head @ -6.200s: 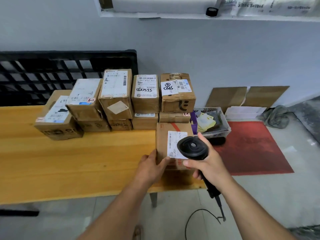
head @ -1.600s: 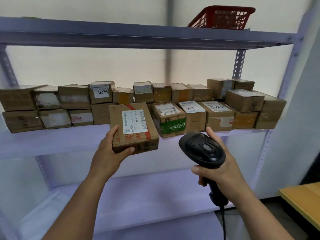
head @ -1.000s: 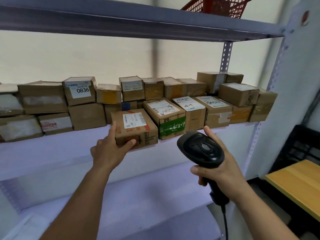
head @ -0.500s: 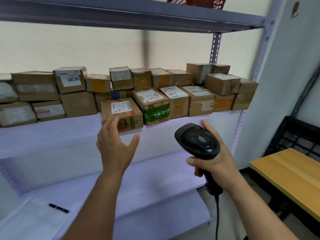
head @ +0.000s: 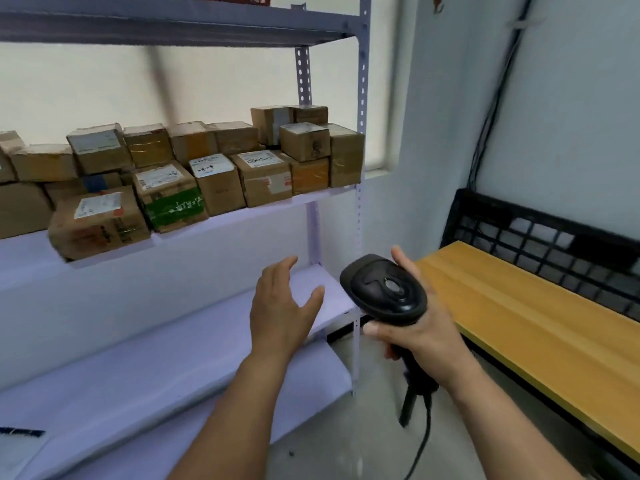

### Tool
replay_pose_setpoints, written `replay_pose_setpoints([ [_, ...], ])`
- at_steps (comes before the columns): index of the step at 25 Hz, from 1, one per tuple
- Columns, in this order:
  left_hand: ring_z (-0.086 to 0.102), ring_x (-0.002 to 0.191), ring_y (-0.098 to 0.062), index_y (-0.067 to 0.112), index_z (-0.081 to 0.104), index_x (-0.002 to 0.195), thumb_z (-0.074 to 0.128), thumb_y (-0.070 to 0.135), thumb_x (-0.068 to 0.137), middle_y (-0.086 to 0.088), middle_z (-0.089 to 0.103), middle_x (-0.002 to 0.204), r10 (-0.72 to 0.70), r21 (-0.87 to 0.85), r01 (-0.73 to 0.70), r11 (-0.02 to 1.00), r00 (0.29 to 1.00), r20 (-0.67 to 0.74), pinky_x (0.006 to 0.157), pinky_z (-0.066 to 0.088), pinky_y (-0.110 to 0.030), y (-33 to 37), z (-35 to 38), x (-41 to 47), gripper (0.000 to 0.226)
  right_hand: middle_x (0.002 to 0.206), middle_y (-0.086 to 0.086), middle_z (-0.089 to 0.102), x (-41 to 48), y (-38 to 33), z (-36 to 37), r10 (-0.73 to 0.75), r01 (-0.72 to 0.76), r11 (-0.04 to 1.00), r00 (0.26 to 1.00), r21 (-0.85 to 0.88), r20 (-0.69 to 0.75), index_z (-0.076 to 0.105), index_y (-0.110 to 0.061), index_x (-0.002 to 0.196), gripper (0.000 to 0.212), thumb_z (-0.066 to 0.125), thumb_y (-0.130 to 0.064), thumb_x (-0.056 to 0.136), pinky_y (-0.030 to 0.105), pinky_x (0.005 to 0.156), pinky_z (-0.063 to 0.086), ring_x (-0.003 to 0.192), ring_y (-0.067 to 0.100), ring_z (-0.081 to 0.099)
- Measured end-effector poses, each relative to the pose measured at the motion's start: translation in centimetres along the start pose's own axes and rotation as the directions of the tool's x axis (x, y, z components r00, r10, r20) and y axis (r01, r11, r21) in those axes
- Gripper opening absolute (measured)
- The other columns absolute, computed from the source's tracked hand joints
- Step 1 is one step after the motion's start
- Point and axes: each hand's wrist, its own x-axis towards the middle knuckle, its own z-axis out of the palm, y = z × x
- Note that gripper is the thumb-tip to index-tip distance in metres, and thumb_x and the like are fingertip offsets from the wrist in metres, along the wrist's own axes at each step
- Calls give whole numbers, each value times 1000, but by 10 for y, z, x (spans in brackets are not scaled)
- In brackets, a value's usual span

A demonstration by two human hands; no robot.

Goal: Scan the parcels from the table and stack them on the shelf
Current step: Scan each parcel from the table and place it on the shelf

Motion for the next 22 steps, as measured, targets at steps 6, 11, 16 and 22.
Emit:
replay_pose_setpoints([
  [6, 49, 119, -25, 18, 47, 136, 73, 37, 81, -4, 51, 131, 83, -82, -74, 994, 991, 110, 98, 43, -45, 88, 87, -37, 63, 109, 10, 70, -59, -1, -107, 9, -18, 998, 990, -63, -142, 34, -69, 129, 104, 88, -11, 61, 32, 46, 49, 59, 20, 63],
  [11, 49, 118, -24, 19, 47, 135, 72, 40, 81, -3, 51, 130, 161, -131, -138, 982, 968, 193, 98, 42, -44, 152, 146, -67, 63, 110, 8, 70, -105, -3, -180, 17, -43, 994, 968, -98, -252, 29, -60, 137, 107, 87, -11, 63, 39, 46, 53, 71, 34, 68],
  [16, 44, 123, -20, 21, 43, 138, 68, 43, 84, -2, 46, 136, 262, -190, -211, 959, 916, 303, 103, 40, -44, 204, 193, -87, 64, 116, 10, 67, -146, -6, -232, 10, -70, 987, 923, -142, -385, 27, -55, 141, 108, 91, -15, 63, 34, 48, 54, 77, 23, 71],
  [22, 45, 122, -18, 23, 41, 140, 65, 45, 85, 2, 46, 135, 417, -305, -307, 902, 804, 423, 99, 42, -39, 267, 267, -119, 64, 109, 13, 69, -198, -5, -295, 35, -146, 979, 816, -146, -577, 30, -58, 133, 106, 91, -14, 59, 32, 45, 51, 51, 15, 60],
])
